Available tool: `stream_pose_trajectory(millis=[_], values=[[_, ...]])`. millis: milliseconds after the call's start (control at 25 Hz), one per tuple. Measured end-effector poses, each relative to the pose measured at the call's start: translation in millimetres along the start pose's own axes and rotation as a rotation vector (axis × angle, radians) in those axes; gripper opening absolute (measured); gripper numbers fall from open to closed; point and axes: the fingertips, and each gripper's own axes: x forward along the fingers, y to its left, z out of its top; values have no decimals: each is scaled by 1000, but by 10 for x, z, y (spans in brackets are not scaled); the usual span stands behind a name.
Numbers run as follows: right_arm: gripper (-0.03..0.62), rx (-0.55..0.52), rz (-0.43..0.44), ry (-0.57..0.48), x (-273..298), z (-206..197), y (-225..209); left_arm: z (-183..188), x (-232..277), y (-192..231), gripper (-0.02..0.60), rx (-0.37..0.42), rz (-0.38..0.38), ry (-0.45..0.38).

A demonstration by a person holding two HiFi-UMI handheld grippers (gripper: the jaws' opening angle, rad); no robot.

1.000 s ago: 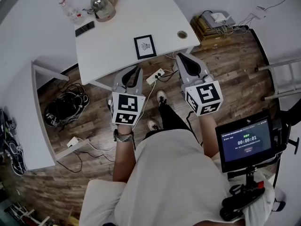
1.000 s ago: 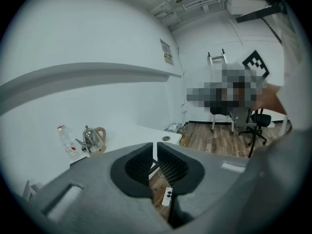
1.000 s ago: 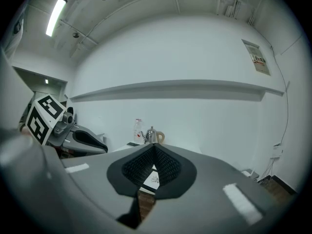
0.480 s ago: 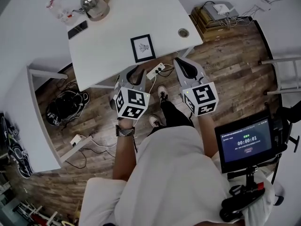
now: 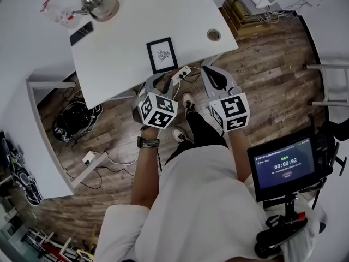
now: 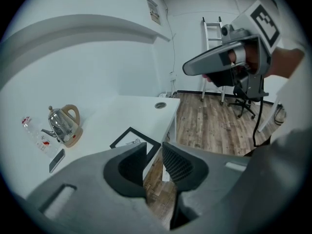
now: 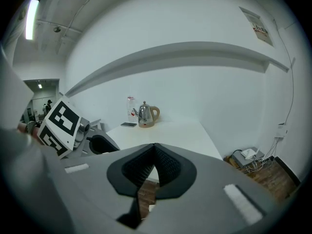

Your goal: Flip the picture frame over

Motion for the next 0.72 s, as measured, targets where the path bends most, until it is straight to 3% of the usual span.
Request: stream_pose_trajectory(millis=[200,480,720], values=[[3,22,5,27,6,-171,-17,-107,127,-54,107,57,1,60],[3,52,-1,99,490,-388,-323,-243,767,60,132,177,-26,166],[3,69,-12,130,634,-519,-420,-353,1036,75,155,280,-3,239]])
